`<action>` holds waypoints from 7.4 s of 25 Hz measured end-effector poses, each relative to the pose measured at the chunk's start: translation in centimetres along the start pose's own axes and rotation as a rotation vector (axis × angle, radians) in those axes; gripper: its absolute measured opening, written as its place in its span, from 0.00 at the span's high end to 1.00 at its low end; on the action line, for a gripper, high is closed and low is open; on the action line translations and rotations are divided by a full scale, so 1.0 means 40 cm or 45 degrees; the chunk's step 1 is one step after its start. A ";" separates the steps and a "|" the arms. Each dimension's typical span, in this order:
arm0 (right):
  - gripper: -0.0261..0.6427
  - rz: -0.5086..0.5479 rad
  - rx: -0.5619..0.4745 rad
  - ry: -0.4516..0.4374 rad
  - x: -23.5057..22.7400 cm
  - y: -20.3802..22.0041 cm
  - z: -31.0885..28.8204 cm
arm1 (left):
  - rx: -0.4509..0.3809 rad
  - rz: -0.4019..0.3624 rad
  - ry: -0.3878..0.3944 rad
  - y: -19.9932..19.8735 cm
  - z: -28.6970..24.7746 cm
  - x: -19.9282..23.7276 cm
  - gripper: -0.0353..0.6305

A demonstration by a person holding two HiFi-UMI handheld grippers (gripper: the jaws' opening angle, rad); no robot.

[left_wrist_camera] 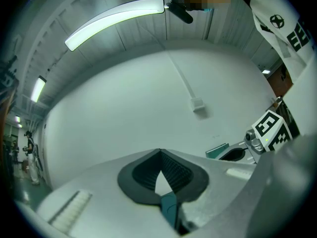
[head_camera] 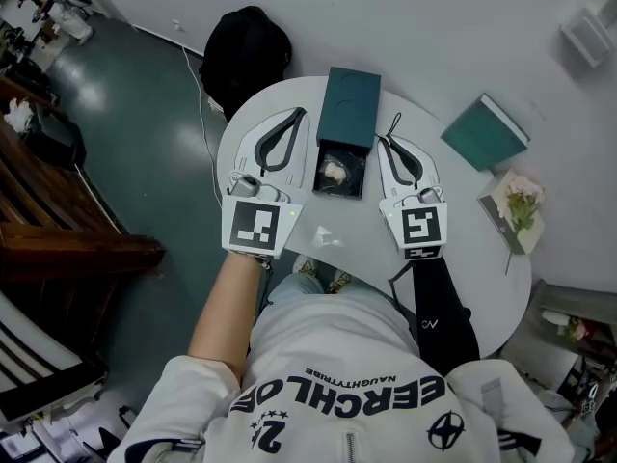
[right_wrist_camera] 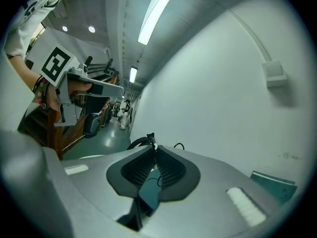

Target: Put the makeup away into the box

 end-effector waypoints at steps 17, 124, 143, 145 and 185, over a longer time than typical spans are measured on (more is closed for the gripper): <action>0.88 0.040 0.661 -0.234 0.152 0.181 -0.187 | -0.007 0.056 0.065 0.039 0.005 0.084 0.94; 0.61 -0.172 0.184 1.198 -0.261 0.113 0.963 | -0.219 0.171 1.134 -0.176 -0.232 -0.881 0.94; 0.59 -0.346 0.436 1.212 -0.190 0.278 1.105 | -0.338 0.191 1.335 -0.207 -0.184 -1.062 0.95; 0.58 -0.415 0.526 1.144 -0.173 0.346 1.086 | -0.336 0.185 1.345 -0.205 -0.181 -1.061 0.95; 0.60 -0.728 0.980 0.922 -0.098 0.665 1.006 | -0.258 0.109 1.290 -0.170 -0.221 -0.997 0.95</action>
Point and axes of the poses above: the fingertips, and each gripper's own axes: z backward along the fingers, x to its left, y out of its underside, the point moved 10 cm from there along z, backward along the fingers, and after that the axes turned 3 degrees about y, right-handed, at the moved point
